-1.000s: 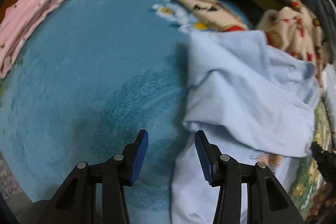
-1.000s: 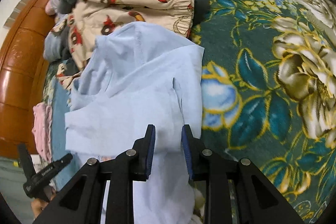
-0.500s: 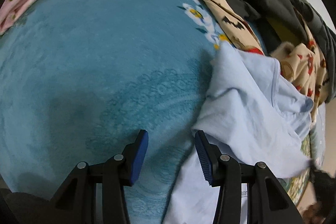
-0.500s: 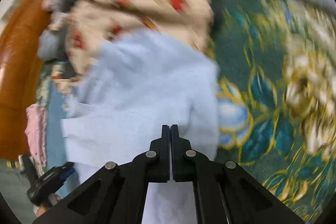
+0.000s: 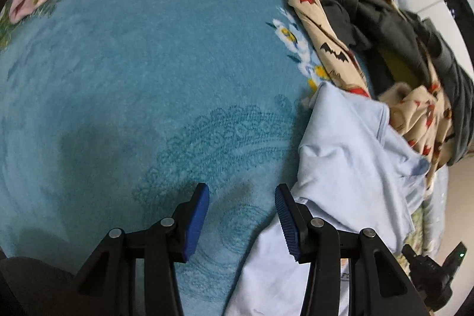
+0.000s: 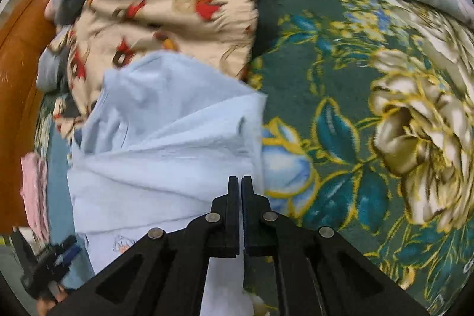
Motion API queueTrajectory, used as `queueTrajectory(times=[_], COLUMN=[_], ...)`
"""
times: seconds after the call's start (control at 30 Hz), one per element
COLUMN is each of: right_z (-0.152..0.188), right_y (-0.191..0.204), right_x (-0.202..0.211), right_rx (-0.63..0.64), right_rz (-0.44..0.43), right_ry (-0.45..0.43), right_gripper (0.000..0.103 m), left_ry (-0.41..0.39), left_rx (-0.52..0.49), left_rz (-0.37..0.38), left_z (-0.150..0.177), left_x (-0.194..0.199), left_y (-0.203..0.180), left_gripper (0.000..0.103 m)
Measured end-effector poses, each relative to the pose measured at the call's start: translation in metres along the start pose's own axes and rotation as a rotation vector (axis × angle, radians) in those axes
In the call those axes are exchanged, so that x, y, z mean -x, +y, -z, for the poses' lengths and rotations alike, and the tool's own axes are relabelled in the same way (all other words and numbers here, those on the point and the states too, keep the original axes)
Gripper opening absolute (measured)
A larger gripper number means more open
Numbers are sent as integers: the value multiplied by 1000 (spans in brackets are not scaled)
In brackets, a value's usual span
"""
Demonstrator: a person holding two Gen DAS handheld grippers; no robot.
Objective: Fold clothes
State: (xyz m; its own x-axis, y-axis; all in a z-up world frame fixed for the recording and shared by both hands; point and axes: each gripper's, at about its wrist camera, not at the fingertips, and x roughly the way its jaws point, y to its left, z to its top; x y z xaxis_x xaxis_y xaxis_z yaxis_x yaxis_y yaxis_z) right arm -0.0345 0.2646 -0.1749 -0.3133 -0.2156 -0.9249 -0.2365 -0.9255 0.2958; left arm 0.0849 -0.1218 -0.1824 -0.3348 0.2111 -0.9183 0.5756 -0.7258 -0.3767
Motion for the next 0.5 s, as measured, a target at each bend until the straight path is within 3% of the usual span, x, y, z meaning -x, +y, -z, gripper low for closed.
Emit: queueTrajectory(times=[0.07, 0.1, 0.13, 0.23, 0.4, 0.5], right_z=[-5, -6, -4, 15, 86, 124], right_y=[-7, -11, -15, -24, -44, -54], right_x=[8, 12, 19, 29, 11, 10], right_rx=[-30, -41, -53, -63, -37, -43], right_rz=[-20, -26, -37, -58, -32, -30], right_ry=[1, -1, -12, -6, 177, 213], right_gripper=[14, 35, 45, 47, 48, 48], left_ry=[6, 11, 18, 46, 117, 175], left_rx=[8, 4, 0, -16, -67, -107], left_rz=[15, 20, 28, 63, 105, 120], left_z=[-2, -1, -2, -11, -2, 5], left_x=[1, 2, 0, -13, -8, -6], left_y=[3, 3, 1, -10, -14, -20], left_gripper=[50, 50, 50, 50, 50, 53])
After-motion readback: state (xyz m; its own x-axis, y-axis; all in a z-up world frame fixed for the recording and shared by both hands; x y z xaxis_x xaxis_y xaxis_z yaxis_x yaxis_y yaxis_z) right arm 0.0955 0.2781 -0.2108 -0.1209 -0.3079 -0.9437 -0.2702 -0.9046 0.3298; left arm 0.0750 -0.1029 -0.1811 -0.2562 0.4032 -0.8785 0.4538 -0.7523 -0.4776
